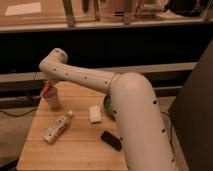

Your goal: Place the pepper in the ceramic cup

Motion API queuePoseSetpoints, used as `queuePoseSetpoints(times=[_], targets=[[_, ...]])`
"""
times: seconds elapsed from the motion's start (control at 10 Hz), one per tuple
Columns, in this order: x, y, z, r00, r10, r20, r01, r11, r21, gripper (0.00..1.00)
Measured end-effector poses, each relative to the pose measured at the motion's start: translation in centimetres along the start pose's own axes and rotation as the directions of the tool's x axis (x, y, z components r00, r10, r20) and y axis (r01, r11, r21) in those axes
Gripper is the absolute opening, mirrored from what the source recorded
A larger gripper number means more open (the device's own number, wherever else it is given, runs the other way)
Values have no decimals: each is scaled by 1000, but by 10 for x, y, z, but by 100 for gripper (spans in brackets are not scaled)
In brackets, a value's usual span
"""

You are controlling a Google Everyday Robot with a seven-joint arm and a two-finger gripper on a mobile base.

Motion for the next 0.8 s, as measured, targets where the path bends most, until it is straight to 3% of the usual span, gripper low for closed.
queuePoseSetpoints(times=[0.8], targets=[[-3,12,5,998,-56,19,56,998,12,0]])
